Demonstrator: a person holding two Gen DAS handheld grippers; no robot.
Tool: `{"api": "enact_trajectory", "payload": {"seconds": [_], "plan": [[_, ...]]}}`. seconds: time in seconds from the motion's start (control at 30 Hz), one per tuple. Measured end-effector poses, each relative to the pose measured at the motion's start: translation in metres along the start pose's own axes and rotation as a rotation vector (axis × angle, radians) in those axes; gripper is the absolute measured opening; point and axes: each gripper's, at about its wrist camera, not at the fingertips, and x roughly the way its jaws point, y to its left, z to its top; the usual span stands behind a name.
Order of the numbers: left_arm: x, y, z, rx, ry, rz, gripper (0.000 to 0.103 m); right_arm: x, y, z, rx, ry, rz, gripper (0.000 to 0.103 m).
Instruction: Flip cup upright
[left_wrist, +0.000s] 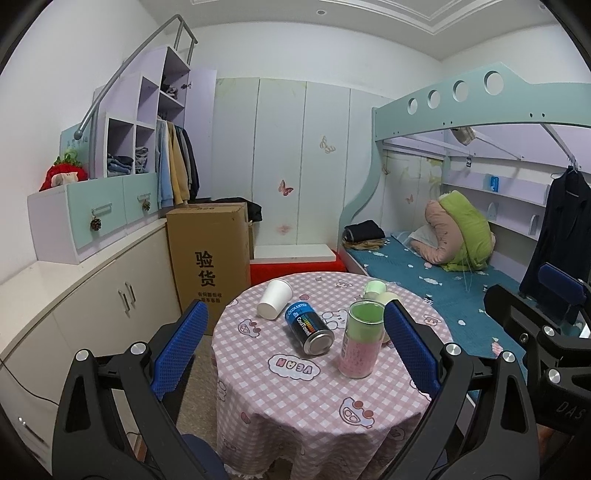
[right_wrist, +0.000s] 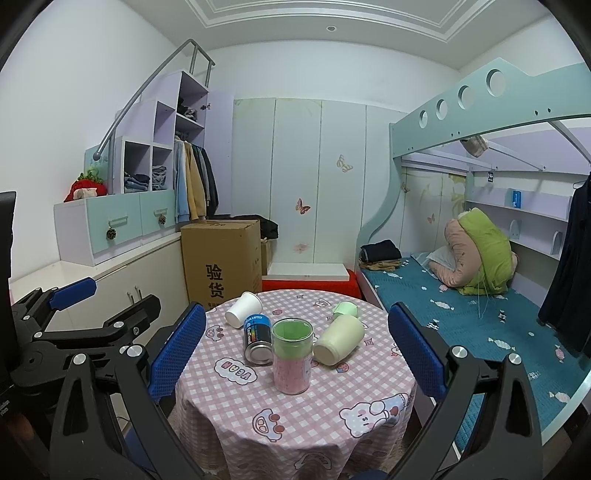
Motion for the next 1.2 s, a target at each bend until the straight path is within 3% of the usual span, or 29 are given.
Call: {"api": "enact_trajectory", "payload": {"seconds": [1.2], "plan": [[0.010,0.000,-0.004,0.025,-0.019,0.030,0.096,0.012,0.004,-0.003,0.018,0.015,0.012,0.096]]}}
